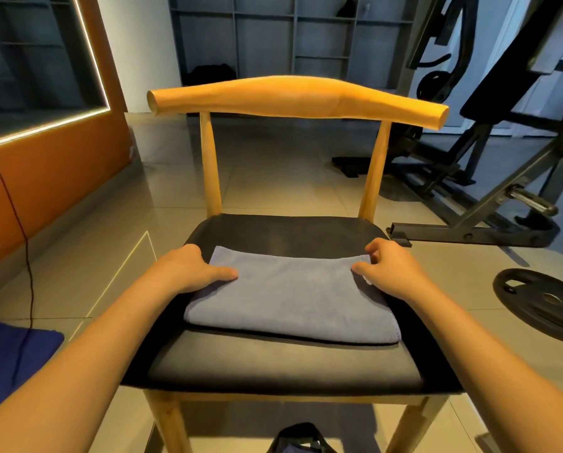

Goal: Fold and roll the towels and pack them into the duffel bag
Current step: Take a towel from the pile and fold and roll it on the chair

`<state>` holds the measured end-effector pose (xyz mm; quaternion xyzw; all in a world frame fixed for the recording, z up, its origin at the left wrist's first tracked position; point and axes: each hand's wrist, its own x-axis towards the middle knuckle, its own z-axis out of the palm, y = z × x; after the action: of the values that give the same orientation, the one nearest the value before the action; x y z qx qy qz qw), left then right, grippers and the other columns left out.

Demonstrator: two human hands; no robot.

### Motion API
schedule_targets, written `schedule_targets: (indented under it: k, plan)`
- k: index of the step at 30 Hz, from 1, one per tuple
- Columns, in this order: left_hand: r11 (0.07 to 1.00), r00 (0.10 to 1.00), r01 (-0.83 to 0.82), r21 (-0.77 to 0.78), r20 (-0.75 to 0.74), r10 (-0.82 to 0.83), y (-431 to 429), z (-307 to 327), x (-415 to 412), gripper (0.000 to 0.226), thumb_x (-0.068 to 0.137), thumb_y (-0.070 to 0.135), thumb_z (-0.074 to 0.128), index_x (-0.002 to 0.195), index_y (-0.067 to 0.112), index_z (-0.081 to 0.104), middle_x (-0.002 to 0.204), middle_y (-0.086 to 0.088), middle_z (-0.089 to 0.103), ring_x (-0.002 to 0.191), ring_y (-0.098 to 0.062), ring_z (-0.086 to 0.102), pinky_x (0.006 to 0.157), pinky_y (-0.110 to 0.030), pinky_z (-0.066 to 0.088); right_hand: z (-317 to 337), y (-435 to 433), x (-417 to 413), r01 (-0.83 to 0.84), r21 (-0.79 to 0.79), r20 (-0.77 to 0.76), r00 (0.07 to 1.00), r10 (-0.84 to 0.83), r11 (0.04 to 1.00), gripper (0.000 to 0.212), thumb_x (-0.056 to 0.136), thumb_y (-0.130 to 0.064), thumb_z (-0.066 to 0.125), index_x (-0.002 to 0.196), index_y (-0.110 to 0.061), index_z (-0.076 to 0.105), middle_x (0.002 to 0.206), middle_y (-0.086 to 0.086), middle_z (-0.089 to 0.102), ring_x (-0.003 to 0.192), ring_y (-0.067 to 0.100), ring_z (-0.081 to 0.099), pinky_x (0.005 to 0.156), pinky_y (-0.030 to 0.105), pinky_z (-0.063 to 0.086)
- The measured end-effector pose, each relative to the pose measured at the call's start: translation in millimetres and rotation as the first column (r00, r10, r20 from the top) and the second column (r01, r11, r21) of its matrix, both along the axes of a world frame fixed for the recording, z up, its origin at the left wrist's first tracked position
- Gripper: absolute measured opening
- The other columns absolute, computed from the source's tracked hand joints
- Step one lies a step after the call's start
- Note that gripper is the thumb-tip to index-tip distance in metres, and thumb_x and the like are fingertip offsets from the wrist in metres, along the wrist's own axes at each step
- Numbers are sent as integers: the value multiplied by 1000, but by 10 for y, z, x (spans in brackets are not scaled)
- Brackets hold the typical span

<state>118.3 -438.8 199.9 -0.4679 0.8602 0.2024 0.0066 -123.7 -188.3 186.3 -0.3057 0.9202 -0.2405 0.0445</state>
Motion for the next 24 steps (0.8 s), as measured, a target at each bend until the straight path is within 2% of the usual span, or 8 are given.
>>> schedule_targets:
  k: [3,8,10,13,16,18,22,24]
  plan:
    - [997,995,36,73,91,-43,58,44,32,63,69,73,76,91,15,66,88,-2,68,82,-19,66,72,-34,51,78,-92,-18,-122,58,147,983,112,991,28,83,-33,77,95,-18,56,94,1,67,86,18,65,71,33,54]
    - [986,999,27,164,-35,-22,142,55,30,39,83,47,79,94,11,68,92,-6,68,82,-20,64,67,-28,49,219,-172,9,-157,34,307,942,139,987,19,83,-21,77,74,-7,68,78,14,66,74,22,62,62,30,46]
    - [983,994,24,184,-108,-4,71,112,73,32,88,41,75,98,12,68,96,-7,68,84,-20,63,69,-30,49,263,-145,35,-128,-52,381,914,139,990,17,86,-20,75,78,-8,66,82,12,66,78,21,63,62,28,47]
    - [978,975,2,208,-218,44,-67,260,90,26,91,36,74,104,16,64,102,-5,65,89,-21,62,74,-34,50,291,-55,80,-69,-151,608,780,148,986,14,89,-17,75,94,-7,66,94,14,72,84,27,70,62,35,57]
    - [994,960,37,107,-280,-6,-198,439,-76,20,92,28,72,104,20,59,102,-2,62,87,-16,58,67,-30,46,263,73,141,-45,-188,727,666,170,981,12,91,-7,72,96,-5,62,82,16,72,69,25,70,60,36,59]
    - [991,947,128,40,-300,-111,-253,571,-278,24,93,23,70,114,23,59,110,-1,60,96,-19,59,75,-32,47,234,169,199,-49,-224,774,598,208,973,11,91,-2,69,98,-3,61,78,15,72,65,23,70,58,36,59]
    - [956,881,289,-51,-377,-286,-295,752,-772,34,94,18,67,126,26,58,119,2,57,102,-17,59,78,-29,50,287,386,353,-69,-231,839,491,235,970,18,93,-3,66,111,-1,63,91,19,75,67,27,72,57,33,62]
    - [959,868,215,-183,-413,-274,-293,695,-952,38,94,16,68,128,27,56,122,2,59,102,-19,60,80,-30,53,297,447,457,-48,-235,843,488,228,971,24,95,-5,65,118,-3,62,96,21,75,68,30,73,59,35,62]
